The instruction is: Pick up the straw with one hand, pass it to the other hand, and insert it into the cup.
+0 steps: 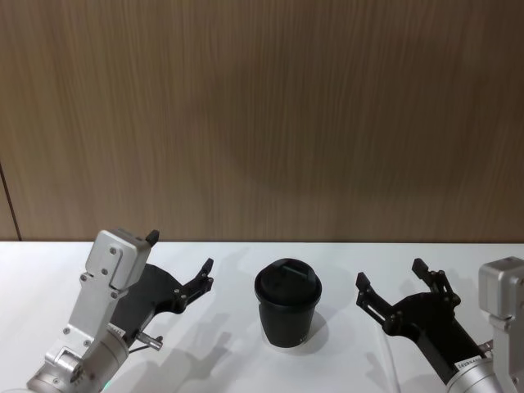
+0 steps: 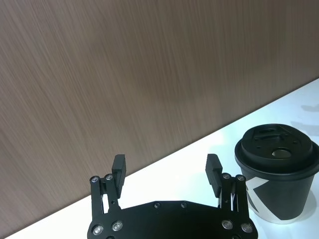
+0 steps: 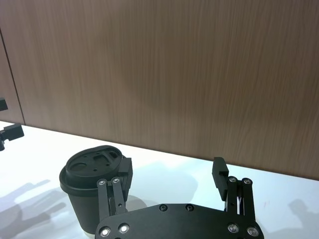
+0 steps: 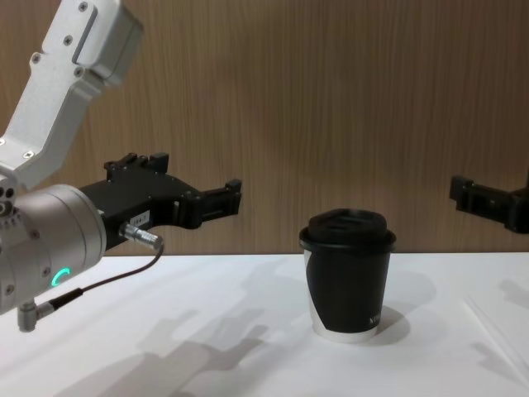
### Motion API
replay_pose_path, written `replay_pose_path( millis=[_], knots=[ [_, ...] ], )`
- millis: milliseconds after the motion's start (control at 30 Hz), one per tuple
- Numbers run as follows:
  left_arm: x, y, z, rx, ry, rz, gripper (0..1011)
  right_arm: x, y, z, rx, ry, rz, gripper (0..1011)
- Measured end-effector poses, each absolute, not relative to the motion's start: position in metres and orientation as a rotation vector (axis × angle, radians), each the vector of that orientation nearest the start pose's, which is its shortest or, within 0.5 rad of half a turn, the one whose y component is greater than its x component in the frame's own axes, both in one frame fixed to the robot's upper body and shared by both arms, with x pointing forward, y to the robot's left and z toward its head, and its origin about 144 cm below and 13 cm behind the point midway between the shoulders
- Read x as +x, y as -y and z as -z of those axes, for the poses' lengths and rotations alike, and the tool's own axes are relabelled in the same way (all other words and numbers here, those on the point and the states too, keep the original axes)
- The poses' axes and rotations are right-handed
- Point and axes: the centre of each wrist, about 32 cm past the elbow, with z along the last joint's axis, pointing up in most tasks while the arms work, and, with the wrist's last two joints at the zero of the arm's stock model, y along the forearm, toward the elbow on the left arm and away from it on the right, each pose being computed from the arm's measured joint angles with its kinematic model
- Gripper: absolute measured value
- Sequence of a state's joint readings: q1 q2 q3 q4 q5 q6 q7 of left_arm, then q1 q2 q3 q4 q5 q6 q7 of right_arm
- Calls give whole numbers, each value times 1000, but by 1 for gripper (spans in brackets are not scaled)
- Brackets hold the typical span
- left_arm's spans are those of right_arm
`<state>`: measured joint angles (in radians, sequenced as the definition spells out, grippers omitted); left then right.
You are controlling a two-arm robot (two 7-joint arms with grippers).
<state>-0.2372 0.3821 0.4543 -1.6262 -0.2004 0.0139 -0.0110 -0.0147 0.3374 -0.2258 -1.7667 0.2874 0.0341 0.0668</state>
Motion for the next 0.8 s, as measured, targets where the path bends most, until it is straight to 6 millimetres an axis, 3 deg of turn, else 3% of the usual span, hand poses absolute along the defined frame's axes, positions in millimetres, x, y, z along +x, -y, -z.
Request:
replay_pose_path(
  millis=[800],
  knots=[
    [492, -198, -1204, 61, 268, -1124, 1003, 443, 237, -1189, 26, 75, 1230, 1001]
  ],
)
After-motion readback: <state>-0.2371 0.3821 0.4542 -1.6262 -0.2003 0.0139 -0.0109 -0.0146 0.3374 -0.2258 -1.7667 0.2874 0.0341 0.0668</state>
